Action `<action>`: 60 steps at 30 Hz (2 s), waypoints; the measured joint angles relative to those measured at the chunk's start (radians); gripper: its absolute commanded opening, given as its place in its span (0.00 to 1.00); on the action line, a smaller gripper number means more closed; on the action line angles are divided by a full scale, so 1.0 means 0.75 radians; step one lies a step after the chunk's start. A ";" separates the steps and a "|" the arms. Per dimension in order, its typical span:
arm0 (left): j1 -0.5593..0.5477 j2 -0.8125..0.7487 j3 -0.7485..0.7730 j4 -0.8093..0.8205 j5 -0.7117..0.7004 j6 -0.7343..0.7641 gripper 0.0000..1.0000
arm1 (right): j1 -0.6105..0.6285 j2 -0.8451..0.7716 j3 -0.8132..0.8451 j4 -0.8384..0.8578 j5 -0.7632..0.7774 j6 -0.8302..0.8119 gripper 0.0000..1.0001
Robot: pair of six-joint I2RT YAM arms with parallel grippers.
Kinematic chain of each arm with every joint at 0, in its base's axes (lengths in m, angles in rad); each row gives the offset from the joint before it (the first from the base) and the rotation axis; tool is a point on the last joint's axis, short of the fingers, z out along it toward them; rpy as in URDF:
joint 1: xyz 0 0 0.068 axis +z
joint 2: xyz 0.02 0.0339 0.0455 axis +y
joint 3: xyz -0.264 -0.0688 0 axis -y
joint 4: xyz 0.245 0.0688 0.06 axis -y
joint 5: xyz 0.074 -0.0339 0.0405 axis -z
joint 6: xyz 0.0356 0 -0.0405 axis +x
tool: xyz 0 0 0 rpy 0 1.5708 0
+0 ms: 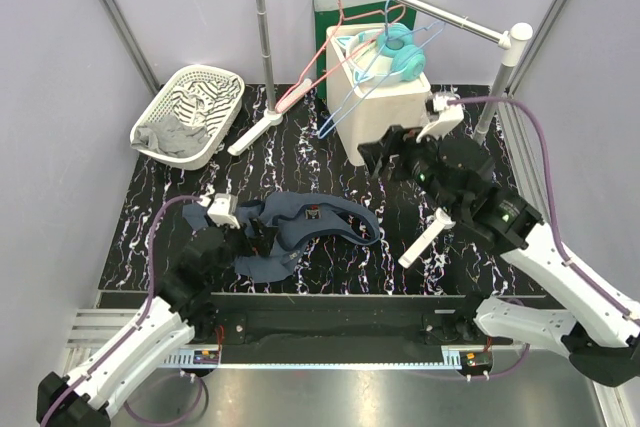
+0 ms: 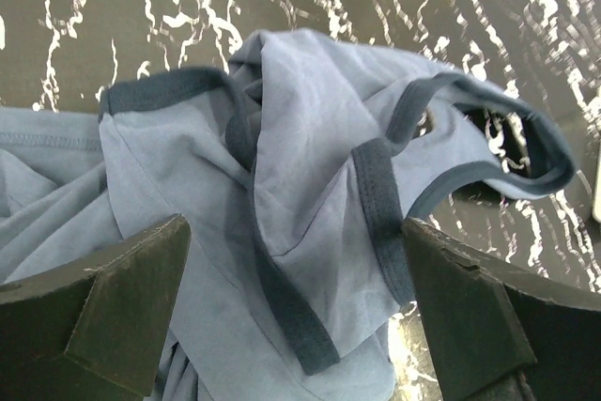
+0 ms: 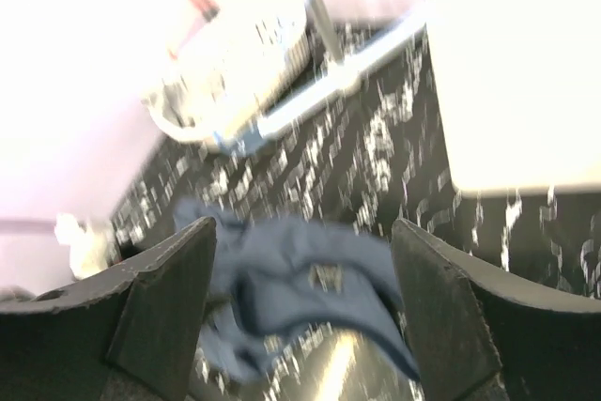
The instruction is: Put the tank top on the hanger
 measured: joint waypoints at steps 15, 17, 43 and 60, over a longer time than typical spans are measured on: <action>0.000 -0.106 -0.023 -0.002 -0.025 -0.002 0.99 | 0.002 0.514 0.631 0.075 0.396 -0.169 0.86; 0.000 -0.105 -0.023 -0.001 -0.025 -0.001 0.99 | 0.002 0.577 0.677 0.074 0.463 -0.187 0.86; 0.000 -0.105 -0.023 -0.001 -0.025 -0.002 0.99 | -0.082 0.747 0.829 -0.128 0.671 -0.185 0.19; 0.000 -0.090 -0.023 0.001 -0.025 -0.002 0.99 | -0.082 0.645 0.878 -0.170 0.628 -0.236 0.00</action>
